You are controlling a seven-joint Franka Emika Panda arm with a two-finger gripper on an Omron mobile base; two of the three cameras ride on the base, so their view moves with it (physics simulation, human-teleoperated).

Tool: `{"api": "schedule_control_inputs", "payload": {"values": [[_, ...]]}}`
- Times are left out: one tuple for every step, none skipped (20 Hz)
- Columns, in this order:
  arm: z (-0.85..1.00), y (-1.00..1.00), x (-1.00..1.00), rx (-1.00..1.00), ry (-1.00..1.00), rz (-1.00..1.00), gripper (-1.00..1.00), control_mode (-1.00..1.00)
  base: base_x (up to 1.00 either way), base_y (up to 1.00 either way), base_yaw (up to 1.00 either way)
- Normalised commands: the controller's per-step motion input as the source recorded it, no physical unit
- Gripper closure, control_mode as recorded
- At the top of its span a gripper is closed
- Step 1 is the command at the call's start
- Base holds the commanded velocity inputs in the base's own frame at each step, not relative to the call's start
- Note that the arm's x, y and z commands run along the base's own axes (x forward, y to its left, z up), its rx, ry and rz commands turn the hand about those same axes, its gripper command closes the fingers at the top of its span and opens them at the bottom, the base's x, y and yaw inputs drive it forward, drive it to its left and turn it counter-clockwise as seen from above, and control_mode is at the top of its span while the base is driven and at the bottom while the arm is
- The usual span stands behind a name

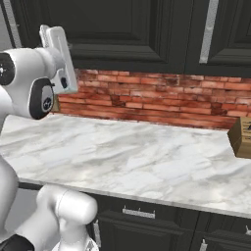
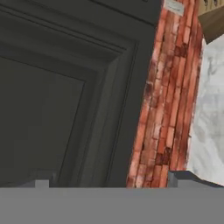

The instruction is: Pick the tangerine from the counter and place it in the cabinet. Then close the cabinet.

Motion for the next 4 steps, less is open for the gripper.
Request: {"api": "schedule_control_inputs", "payload": {"values": [[0.0, 0.0, -0.89, 0.0, 0.0, 0.15, -1.0, -1.0, 0.0, 0.0, 0.0], [0.0, 0.0, -0.87, 0.0, 0.0, 0.15, -1.0, -1.0, 0.0, 0.0, 0.0], [0.0, 0.0, -0.77, 0.0, 0.0, 0.16, -1.0, -1.0, 0.0, 0.0, 0.0], [0.0, 0.01, -0.67, 0.0, 0.0, 0.16, -1.0, -1.0, 0.0, 0.0, 0.0]]}}
